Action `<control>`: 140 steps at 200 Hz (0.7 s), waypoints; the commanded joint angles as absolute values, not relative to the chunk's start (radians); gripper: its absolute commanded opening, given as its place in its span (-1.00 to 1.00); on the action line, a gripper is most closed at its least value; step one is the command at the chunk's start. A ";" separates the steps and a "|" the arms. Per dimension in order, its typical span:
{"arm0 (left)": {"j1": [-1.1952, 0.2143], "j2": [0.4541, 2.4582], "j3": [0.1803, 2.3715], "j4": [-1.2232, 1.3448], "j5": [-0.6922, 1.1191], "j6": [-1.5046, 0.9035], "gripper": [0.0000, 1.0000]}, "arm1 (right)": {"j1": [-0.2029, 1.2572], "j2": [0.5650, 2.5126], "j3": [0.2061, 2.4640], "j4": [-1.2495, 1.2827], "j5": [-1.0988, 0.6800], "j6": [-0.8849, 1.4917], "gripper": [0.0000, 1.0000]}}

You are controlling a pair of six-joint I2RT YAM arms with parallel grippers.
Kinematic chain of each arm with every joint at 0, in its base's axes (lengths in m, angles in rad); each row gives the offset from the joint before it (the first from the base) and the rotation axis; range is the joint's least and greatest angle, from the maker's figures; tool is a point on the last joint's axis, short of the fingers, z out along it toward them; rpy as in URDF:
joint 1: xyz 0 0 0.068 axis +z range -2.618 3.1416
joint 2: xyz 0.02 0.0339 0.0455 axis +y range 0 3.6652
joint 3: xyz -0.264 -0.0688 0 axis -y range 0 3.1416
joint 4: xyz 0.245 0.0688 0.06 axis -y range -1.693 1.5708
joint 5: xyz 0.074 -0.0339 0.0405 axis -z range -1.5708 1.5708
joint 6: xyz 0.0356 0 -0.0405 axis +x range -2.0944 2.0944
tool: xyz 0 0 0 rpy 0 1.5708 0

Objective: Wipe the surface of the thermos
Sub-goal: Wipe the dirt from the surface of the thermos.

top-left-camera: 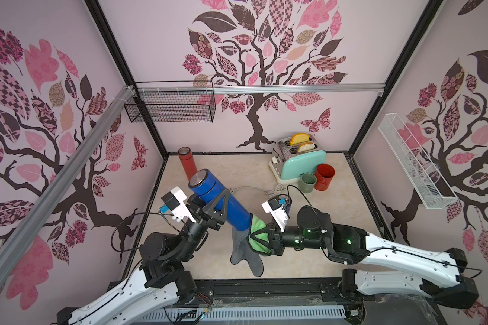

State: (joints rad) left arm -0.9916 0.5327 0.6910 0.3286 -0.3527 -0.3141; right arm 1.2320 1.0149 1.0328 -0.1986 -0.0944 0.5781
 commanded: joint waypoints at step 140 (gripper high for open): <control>-0.994 0.661 0.905 0.011 -0.475 -0.428 -1.00 | 1.246 1.054 1.076 -0.160 0.124 0.454 -1.00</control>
State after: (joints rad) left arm -0.9916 0.7158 0.8509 -0.0006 -0.4534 -0.4225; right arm 1.2541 1.1473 1.1118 -0.1219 -0.0349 0.4633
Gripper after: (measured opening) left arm 0.646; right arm 0.077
